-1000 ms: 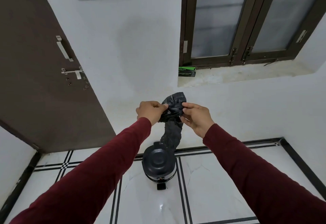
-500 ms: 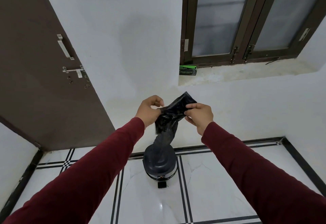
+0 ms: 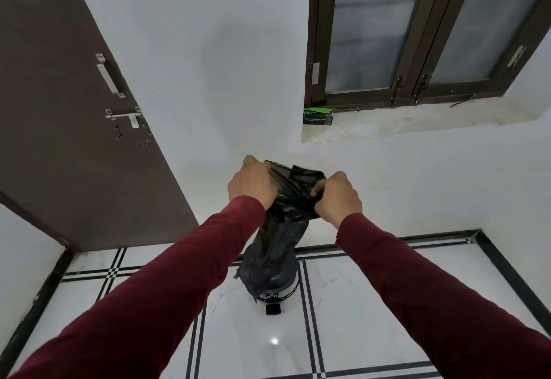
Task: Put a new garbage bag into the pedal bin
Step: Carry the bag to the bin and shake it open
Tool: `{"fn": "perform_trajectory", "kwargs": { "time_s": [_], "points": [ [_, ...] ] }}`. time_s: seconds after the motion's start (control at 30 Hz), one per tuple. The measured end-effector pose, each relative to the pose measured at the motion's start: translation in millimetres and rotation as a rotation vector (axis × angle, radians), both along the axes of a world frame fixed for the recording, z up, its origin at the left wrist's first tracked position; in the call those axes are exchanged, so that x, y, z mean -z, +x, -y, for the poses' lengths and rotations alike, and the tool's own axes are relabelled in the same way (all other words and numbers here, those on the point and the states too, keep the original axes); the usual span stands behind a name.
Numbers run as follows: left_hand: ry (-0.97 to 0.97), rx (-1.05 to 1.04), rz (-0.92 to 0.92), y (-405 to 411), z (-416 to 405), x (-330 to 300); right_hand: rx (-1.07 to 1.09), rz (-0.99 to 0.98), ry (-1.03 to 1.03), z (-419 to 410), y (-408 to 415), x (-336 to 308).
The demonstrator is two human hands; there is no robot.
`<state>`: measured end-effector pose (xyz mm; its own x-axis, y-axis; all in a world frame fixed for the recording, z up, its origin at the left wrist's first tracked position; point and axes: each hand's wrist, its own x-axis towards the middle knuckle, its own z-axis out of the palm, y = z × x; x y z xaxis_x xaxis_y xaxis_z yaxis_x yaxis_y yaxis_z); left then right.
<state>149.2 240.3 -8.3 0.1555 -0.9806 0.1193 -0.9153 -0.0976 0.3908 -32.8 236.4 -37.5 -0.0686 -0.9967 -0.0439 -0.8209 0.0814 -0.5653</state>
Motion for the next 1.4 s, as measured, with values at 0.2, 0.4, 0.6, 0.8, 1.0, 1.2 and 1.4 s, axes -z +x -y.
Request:
{"fn": "perform_trajectory", "kwargs": {
  "time_s": [0.2, 0.4, 0.6, 0.8, 1.0, 1.2, 1.4],
  "points": [
    [-0.057, 0.081, 0.178, 7.8, -4.6, 8.1, 0.055, 0.119, 0.096, 4.7, -10.9, -7.2],
    [-0.068, 0.182, 0.184, 9.7, -2.9, 9.1, 0.050, 0.065, 0.058, 4.4, -10.4, -13.9],
    [0.220, 0.350, 0.051, 11.8, 6.1, 6.4, 0.257, 0.600, 0.093, 12.1, -13.3, -6.8],
    [0.244, 0.096, -0.202, 7.1, 14.9, 8.4, 0.340, 1.172, 0.347, 12.1, -14.4, -13.3],
    [0.018, -0.073, -0.105, 0.0, 16.1, 4.6, -0.038, 0.716, 0.134, 9.8, -6.0, -10.9],
    [-0.041, -0.102, 0.157, 13.9, 11.9, 5.4, 0.006, 0.329, -0.016, 9.3, -14.7, -7.1],
    [-0.034, -0.068, 0.221, 31.5, 8.3, 25.1, 0.040, -0.144, 0.124, 10.3, -23.2, 4.9]
  ]
}}
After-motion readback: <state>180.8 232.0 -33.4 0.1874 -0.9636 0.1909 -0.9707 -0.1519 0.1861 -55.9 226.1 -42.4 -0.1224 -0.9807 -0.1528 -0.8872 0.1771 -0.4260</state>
